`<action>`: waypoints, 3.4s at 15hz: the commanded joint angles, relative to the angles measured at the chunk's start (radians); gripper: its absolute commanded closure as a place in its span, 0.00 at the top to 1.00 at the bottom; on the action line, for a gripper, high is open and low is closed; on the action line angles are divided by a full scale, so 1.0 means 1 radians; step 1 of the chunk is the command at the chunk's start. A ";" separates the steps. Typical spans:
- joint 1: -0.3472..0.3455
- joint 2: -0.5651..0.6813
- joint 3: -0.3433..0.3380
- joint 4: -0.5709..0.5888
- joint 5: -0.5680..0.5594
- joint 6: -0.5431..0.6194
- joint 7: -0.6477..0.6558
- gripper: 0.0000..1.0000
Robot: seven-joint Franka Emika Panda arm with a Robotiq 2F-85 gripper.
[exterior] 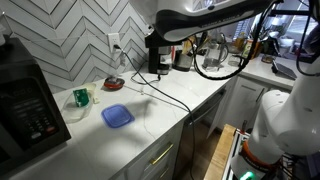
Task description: Put the orange and white spoon in the silver cutlery holder on the right
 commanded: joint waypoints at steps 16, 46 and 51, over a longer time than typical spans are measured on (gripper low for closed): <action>-0.230 0.084 -0.071 0.135 -0.456 -0.059 0.096 0.03; -0.336 0.069 -0.379 -0.188 -0.785 0.691 0.208 0.03; -0.396 0.107 -0.434 -0.152 -0.949 0.912 0.324 0.11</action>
